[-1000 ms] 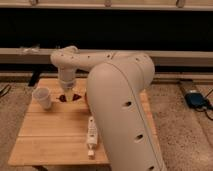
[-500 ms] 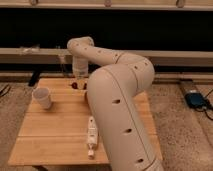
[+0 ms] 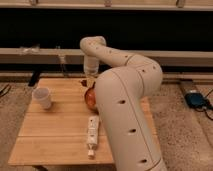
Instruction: Place the pepper in the ceramic bowl
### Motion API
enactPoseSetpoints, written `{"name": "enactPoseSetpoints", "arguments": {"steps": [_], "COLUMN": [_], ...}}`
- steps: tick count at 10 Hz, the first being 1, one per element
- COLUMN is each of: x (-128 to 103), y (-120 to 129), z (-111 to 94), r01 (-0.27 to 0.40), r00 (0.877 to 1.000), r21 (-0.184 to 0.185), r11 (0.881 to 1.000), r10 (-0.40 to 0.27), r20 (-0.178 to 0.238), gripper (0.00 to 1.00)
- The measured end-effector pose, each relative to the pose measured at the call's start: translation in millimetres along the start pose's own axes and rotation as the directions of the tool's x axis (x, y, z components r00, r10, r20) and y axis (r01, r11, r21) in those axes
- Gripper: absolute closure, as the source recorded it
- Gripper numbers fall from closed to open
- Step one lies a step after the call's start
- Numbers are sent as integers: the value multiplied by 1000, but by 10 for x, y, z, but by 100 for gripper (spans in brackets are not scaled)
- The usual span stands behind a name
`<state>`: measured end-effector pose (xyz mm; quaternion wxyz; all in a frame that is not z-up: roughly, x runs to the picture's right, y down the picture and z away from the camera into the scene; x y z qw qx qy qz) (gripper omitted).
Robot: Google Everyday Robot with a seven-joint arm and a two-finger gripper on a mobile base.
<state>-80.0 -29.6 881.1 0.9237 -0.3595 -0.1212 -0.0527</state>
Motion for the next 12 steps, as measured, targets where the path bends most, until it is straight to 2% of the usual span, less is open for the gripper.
{"name": "enactPoseSetpoints", "arguments": {"steps": [1, 2, 4, 6, 9, 12], "x": [145, 276, 357, 385, 210, 202], "y": [75, 130, 162, 169, 170, 175], "z": [39, 89, 193, 259, 183, 180], "r01": [-22, -44, -67, -72, -38, -38], "r00": [1000, 999, 998, 997, 999, 999], "r21": [-8, -14, -26, -23, 8, 7], "r11": [1000, 999, 997, 997, 999, 999], "r10": [22, 44, 67, 72, 38, 38], "r20": [4, 5, 6, 0, 2, 3], "gripper": [23, 20, 20, 20, 20, 20]}}
